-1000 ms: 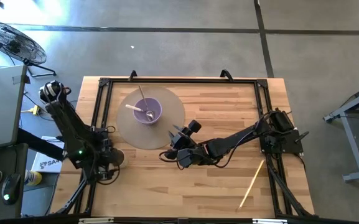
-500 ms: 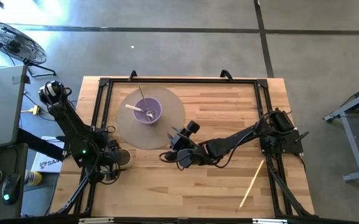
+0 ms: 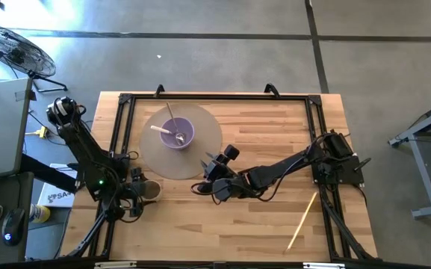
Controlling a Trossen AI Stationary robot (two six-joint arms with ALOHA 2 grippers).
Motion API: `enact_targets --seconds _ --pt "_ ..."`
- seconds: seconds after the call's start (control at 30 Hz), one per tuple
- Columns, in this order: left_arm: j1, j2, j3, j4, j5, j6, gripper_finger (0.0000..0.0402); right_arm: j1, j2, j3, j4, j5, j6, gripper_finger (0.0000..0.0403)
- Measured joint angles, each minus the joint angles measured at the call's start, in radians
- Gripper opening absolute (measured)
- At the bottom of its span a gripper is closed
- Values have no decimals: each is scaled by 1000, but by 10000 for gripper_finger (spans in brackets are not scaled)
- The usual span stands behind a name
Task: Pick & Place Utensil
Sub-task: Put the white cup on the top right side of the gray placemat
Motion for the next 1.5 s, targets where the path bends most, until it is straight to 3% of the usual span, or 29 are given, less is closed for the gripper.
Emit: enact_targets --seconds 0.1,0.3,0.53,0.77,1.0,1.1,1.27,1.5 --pt "0 0 0 85 -20 81 318 0 0 0 0 -18 4 142" --pt "49 0 1 289 -57 310 330 7 4 0 -25 -190 4 142" --pt "266 0 1 431 74 543 331 50 4 0 -143 -244 64 142" --pt "488 39 2 625 292 745 331 99 4 0 -372 -367 326 142" --pt "687 214 72 842 499 858 332 147 -13 0 -668 -409 570 142" --pt "750 303 141 870 571 893 332 175 -46 -1 -835 -443 717 142" --pt "826 464 259 890 638 914 332 247 -85 -26 -1065 -408 916 142" --pt "867 642 390 908 646 912 333 315 -161 -224 -997 -422 1127 142"
